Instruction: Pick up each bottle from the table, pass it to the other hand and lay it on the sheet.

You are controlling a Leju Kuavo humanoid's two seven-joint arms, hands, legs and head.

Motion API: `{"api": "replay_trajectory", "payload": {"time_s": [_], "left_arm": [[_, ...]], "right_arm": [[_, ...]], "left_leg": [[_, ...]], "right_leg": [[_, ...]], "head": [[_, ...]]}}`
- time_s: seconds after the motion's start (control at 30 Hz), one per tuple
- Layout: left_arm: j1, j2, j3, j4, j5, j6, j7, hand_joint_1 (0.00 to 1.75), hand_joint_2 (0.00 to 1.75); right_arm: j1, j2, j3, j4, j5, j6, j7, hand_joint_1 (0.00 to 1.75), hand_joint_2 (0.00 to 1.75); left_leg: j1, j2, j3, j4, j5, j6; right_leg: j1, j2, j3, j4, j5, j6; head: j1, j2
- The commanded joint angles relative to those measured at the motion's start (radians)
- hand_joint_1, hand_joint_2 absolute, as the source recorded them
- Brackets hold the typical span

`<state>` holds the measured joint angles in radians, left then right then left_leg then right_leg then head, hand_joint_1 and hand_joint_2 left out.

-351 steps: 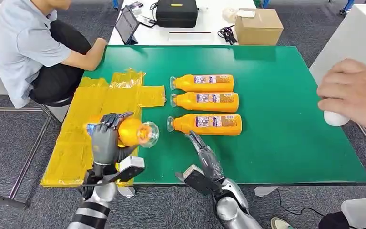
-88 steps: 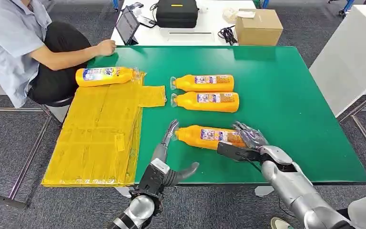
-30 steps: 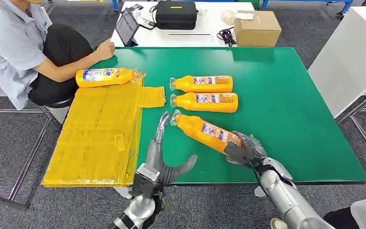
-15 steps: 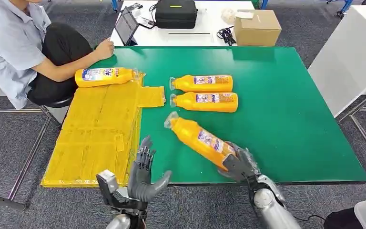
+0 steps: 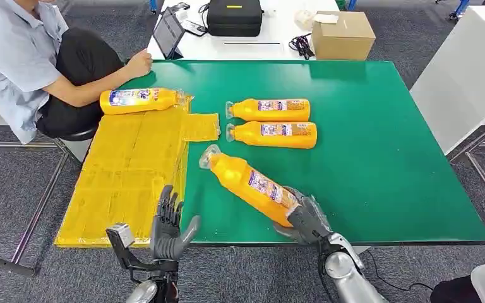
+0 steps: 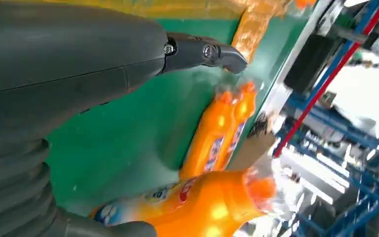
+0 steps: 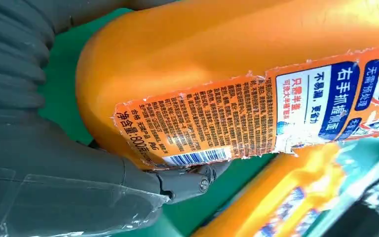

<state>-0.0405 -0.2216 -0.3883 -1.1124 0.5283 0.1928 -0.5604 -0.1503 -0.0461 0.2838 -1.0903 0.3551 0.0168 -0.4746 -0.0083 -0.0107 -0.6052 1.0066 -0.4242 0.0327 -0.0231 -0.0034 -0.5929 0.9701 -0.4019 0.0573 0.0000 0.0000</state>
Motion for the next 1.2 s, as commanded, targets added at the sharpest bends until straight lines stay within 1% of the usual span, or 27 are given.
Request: {"api": "replay_trajectory", "payload": {"time_s": [0.03,0.07,0.23,0.37,0.43,0.57,0.73,0.83,0.97,1.0,1.2], "left_arm": [[-0.072,0.000,0.045,0.137,-0.030,-0.055,-0.035,0.00,1.75],[-0.075,-0.001,0.041,0.139,-0.034,-0.096,-0.037,0.00,1.75],[-0.075,-0.001,0.041,0.139,-0.034,-0.096,-0.037,0.00,1.75],[-0.075,-0.001,0.041,0.139,-0.034,-0.096,-0.037,0.00,1.75],[-0.075,-0.001,0.041,0.139,-0.034,-0.096,-0.037,0.00,1.75],[-0.083,-0.013,0.042,0.123,-0.045,-0.188,-0.050,0.00,1.75],[-0.114,-0.020,0.020,0.133,-0.084,-0.209,-0.067,0.00,1.75],[-0.131,-0.026,0.029,0.149,-0.057,-0.265,-0.068,0.00,1.75],[-0.138,-0.027,0.043,0.152,0.011,-0.362,-0.036,0.00,1.75],[-0.140,-0.026,0.038,0.152,0.010,-0.371,-0.032,0.00,1.75],[-0.164,-0.036,0.025,0.188,0.001,-0.353,-0.025,0.00,1.75]], "right_arm": [[-0.024,0.017,0.080,-0.049,-0.026,0.027,-0.016,1.75,1.75],[-0.030,0.015,0.094,-0.046,-0.031,0.039,-0.017,1.75,1.75],[-0.030,0.015,0.094,-0.046,-0.031,0.039,-0.017,1.75,1.75],[-0.030,0.015,0.094,-0.046,-0.031,0.039,-0.017,1.75,1.75],[-0.030,0.015,0.094,-0.046,-0.031,0.039,-0.017,1.75,1.75],[-0.062,0.020,0.129,0.000,-0.045,0.083,-0.023,1.75,1.75],[-0.105,0.024,0.162,0.057,-0.054,0.112,-0.037,1.75,1.75],[-0.124,0.028,0.191,0.074,-0.052,0.134,-0.054,1.75,1.75],[-0.146,0.041,0.222,0.105,-0.055,0.151,-0.065,1.75,1.75],[-0.147,0.042,0.224,0.109,-0.055,0.154,-0.065,1.75,1.75],[-0.153,0.053,0.240,0.135,-0.055,0.159,-0.075,1.75,1.75]], "left_leg": [[0.000,0.002,0.001,0.000,0.000,-0.001],[0.002,0.003,0.003,0.000,-0.002,-0.002],[0.001,0.002,0.001,-0.001,0.000,-0.001],[0.002,0.002,0.003,0.001,-0.002,-0.002],[0.000,0.001,0.001,0.000,0.000,-0.001],[0.001,0.003,0.003,0.000,-0.002,-0.002],[0.001,0.002,0.000,0.000,0.000,-0.001],[0.001,0.002,0.001,0.000,0.000,-0.001],[0.001,0.004,0.003,0.000,-0.001,-0.002],[0.001,0.003,0.002,0.000,-0.001,-0.002],[0.001,0.002,0.002,0.000,-0.001,-0.002]], "right_leg": [[0.000,0.001,0.000,0.000,0.000,-0.001],[0.002,0.002,0.002,0.000,-0.001,-0.003],[0.001,0.001,0.001,0.000,0.000,-0.001],[0.002,0.001,0.003,0.000,-0.001,-0.003],[0.000,0.001,0.001,0.000,0.000,-0.002],[0.002,0.002,0.002,0.000,-0.001,-0.003],[0.001,0.002,0.000,0.000,0.000,-0.001],[0.001,0.002,0.000,0.000,0.000,-0.001],[0.002,0.003,0.002,0.000,0.000,-0.003],[0.001,0.002,0.002,0.000,0.000,-0.002],[0.001,0.002,0.002,0.000,0.000,-0.002]], "head": [[0.000,0.000],[0.000,0.000],[0.000,0.000],[0.000,0.000],[0.000,0.000],[0.000,0.000],[0.000,0.000],[0.000,0.000],[0.000,0.000],[0.000,0.000],[0.000,0.000]]}}
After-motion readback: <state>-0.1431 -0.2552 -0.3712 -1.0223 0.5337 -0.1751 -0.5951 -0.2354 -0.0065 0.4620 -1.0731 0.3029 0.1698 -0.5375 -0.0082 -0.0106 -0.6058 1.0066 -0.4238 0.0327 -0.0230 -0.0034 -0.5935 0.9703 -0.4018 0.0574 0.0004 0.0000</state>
